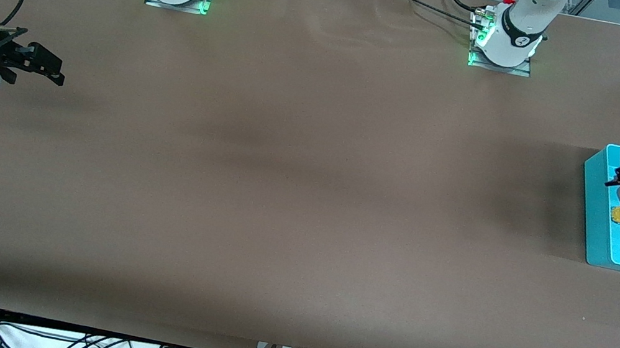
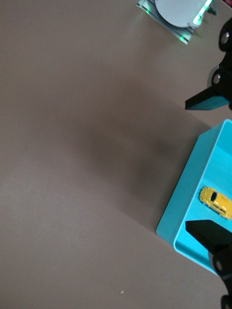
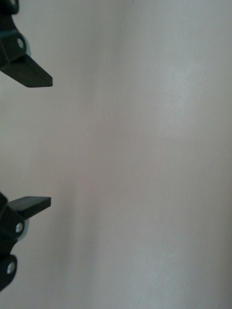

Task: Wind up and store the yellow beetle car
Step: 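Raise the left gripper out of the cyan tray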

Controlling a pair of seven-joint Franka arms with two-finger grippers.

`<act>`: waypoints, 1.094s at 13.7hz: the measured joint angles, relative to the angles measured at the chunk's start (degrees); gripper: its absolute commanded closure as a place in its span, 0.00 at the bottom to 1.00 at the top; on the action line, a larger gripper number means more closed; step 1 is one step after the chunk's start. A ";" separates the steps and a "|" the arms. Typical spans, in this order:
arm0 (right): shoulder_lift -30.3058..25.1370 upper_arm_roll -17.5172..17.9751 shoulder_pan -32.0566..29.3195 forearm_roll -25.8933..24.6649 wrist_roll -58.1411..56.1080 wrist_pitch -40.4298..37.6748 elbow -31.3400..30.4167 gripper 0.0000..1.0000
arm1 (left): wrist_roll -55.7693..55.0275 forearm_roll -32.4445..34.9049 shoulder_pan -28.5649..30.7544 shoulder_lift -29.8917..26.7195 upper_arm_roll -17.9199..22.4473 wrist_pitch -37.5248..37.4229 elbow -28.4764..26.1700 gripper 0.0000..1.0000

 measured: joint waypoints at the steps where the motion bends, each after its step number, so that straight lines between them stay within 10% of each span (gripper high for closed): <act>1: -0.03 0.19 0.01 0.00 0.00 0.00 0.00 0.00 | -3.49 -0.01 -0.01 0.00 -2.17 -0.69 0.53 0.00; 10: -0.11 1.32 0.07 -0.01 0.76 0.08 0.01 0.00 | -27.33 -1.85 -6.14 -6.08 -6.57 -1.43 1.69 0.00; 15: -0.64 1.37 0.34 -1.17 2.49 -1.66 2.83 0.00 | -29.51 -18.20 -26.29 -14.23 21.10 -0.63 2.00 0.00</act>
